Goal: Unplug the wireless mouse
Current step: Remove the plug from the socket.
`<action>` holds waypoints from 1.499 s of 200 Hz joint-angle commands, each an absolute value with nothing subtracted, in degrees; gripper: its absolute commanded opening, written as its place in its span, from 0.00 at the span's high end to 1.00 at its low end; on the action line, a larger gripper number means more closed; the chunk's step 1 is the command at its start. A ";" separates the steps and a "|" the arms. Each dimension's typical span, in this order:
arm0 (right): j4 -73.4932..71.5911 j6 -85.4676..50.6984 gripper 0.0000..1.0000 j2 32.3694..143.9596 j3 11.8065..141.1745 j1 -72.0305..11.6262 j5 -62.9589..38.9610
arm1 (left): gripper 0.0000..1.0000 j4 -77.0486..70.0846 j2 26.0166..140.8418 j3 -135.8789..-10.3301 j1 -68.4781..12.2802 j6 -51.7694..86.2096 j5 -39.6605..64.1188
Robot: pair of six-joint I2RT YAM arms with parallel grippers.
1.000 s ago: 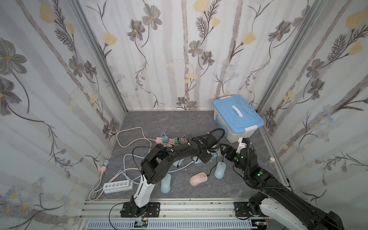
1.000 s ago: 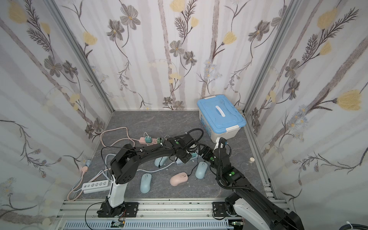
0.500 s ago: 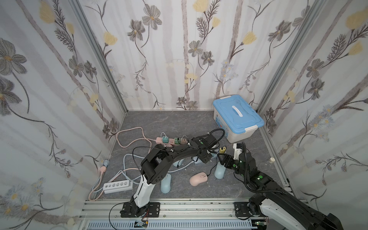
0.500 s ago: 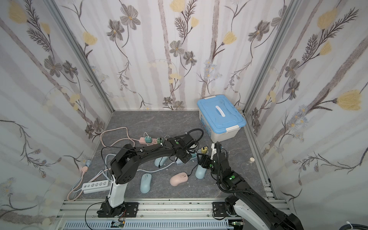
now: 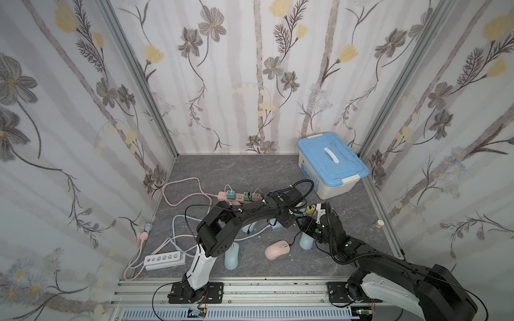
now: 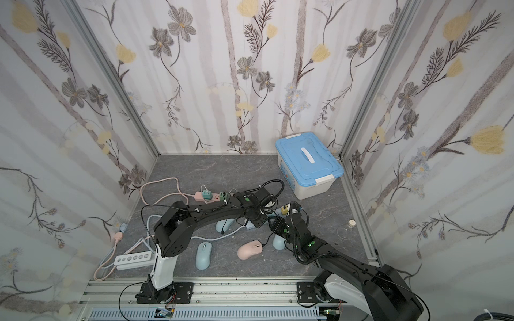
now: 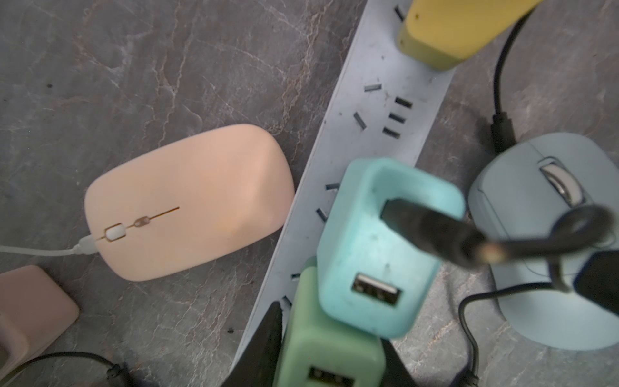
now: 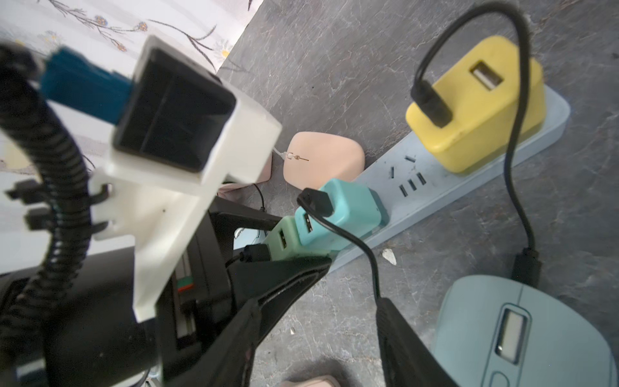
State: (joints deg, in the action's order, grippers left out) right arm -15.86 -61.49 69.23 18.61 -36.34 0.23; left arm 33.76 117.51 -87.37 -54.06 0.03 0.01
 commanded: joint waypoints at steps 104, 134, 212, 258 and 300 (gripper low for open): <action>-22.70 -65.82 0.53 76.49 21.13 -34.15 1.36 | 1.00 28.03 118.57 -87.45 -53.96 4.38 0.04; -23.38 -66.09 0.54 78.75 22.21 -34.00 1.27 | 1.00 28.03 118.39 -87.45 -53.99 4.36 0.13; -23.66 -68.17 0.58 84.66 21.97 -33.76 1.72 | 1.00 28.19 117.70 -87.65 -53.97 4.53 3.55; -24.35 -70.17 0.60 85.77 20.92 -33.84 1.52 | 1.00 23.99 116.48 -84.83 -55.76 4.00 -4.42; -23.69 -70.80 0.61 86.66 21.18 -33.89 1.41 | 1.00 28.76 118.07 -87.83 -56.02 2.92 -0.93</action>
